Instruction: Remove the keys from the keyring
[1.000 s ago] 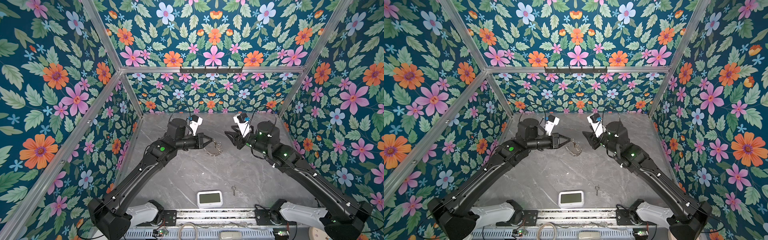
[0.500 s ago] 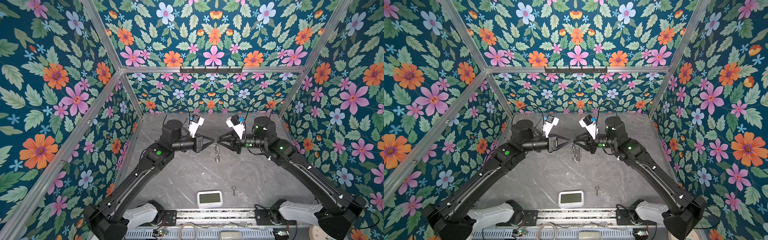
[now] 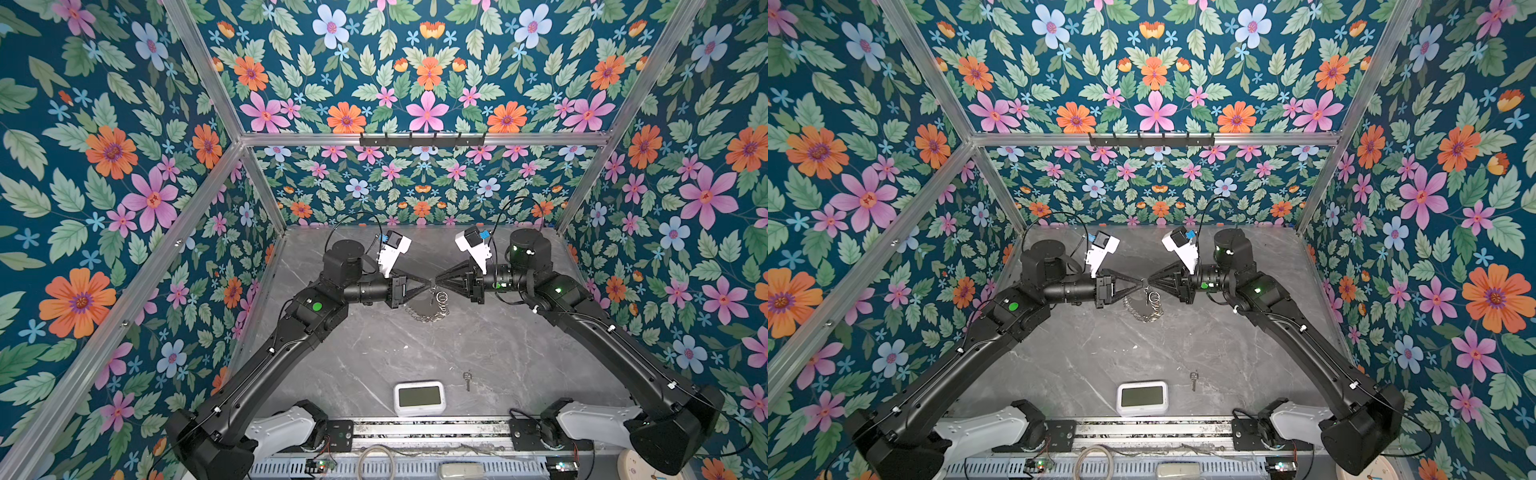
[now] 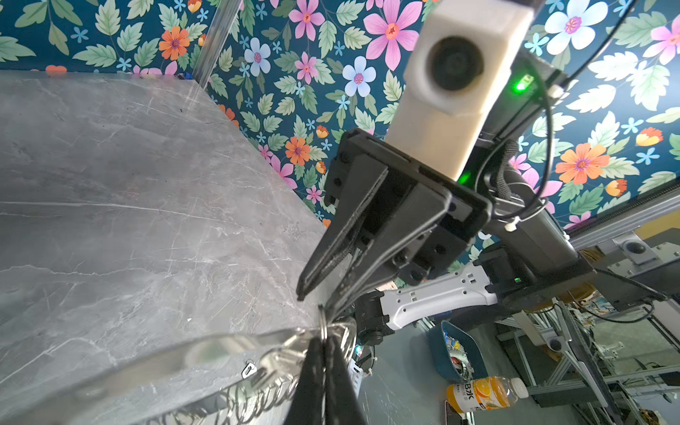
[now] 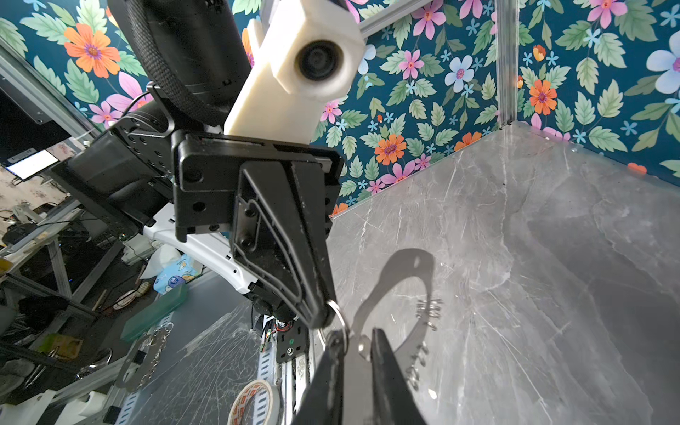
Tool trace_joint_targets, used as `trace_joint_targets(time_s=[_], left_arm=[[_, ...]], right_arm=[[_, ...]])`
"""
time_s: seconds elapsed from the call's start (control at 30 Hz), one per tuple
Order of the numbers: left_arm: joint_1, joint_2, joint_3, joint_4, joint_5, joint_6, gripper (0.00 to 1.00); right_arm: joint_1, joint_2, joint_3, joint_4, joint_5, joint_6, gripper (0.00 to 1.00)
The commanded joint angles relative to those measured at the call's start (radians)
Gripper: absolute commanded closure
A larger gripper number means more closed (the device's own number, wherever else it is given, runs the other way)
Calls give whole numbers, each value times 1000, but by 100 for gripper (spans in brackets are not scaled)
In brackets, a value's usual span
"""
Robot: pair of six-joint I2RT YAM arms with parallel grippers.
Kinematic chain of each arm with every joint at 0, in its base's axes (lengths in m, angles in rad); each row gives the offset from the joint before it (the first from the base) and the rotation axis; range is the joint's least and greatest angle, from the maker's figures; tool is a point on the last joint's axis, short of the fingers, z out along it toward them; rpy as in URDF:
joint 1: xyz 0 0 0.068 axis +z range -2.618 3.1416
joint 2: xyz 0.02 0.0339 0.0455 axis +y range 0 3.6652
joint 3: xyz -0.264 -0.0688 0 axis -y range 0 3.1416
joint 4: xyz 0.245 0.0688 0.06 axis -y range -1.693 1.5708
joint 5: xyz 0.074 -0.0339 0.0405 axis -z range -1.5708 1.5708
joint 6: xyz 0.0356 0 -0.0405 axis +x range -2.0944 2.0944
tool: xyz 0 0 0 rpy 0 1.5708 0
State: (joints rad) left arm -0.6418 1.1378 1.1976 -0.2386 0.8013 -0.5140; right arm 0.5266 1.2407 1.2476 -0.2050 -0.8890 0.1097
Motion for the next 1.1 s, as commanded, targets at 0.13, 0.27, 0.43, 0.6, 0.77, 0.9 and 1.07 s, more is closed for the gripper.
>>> trace_joint_targets(time_s=[0.13, 0.27, 0.43, 0.6, 0.77, 0.9, 1.07], left_arm=[[1, -5, 10, 64, 26, 9, 100], [1, -3, 10, 64, 24, 7, 100], [1, -2, 13, 67, 18, 2, 100], [1, 1, 17, 78, 16, -10, 100], [1, -2, 17, 94, -10, -27, 100], [1, -23, -1, 120, -50, -30, 73], [1, -55, -42, 157, -99, -23, 53]], right_arm=[[0, 5, -2, 38, -66, 25, 85], [2, 15, 7, 43, -100, 34, 87], [0, 23, 6, 51, -120, 41, 95], [0, 20, -2, 76, -132, 57, 100], [1, -3, -34, 148, -106, 112, 100], [2, -40, -77, 212, -51, 152, 100], [2, -77, -113, 249, 16, 171, 100]])
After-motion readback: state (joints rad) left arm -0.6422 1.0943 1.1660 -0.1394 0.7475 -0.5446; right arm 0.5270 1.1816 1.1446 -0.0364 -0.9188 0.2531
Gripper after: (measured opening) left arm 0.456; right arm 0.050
